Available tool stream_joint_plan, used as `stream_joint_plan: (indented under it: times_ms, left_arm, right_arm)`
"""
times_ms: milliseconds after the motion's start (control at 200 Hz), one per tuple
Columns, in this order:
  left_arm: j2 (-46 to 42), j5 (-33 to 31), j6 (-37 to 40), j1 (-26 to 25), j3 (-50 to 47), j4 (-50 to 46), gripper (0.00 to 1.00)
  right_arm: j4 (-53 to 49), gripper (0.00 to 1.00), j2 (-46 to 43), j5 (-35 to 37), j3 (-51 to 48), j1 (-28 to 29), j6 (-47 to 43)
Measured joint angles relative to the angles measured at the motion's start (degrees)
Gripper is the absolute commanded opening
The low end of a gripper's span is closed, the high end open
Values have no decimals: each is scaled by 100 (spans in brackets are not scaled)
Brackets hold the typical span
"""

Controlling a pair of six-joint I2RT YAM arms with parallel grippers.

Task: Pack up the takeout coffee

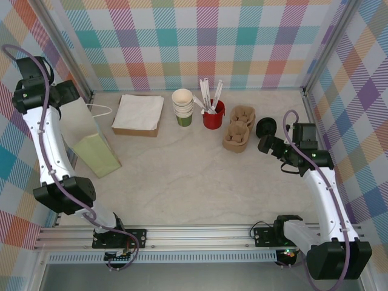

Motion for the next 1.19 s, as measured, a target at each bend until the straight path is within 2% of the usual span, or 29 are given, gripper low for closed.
stream_joint_plan:
  times_ms: [195,325,620,785,880,1065,1195]
  left_arm:
    - [-695,841,-393,-20,33,-133,85]
    - [-1224,1342,-754,-251,-144,-101,84]
    - [-1836,1926,-1709,-1923,-1169,317,79]
    - [-1517,1897,-2074,-2992,-1449,627,76]
    - [-1152,1797,-2173,-3436,-1449,809,76]
    - [-446,1491,-2284,-3873,-1432,1016,74]
    - [-17,1281,-2376,-4035,-1333,1071,68]
  right_arm:
    - [-236,100,-2,-7,238,0,0]
    - [-345,100,-13,-94,310,0,2]
    - [-511,100,-151,-249,310,0,70]
    - [-586,100,-308,-293,310,0,151]
    - [-660,100,-417,-306,308,0,157]
    - [-732,100,-658,-313,214,2,197]
    - [-780,100,-776,-348,72,0,260]
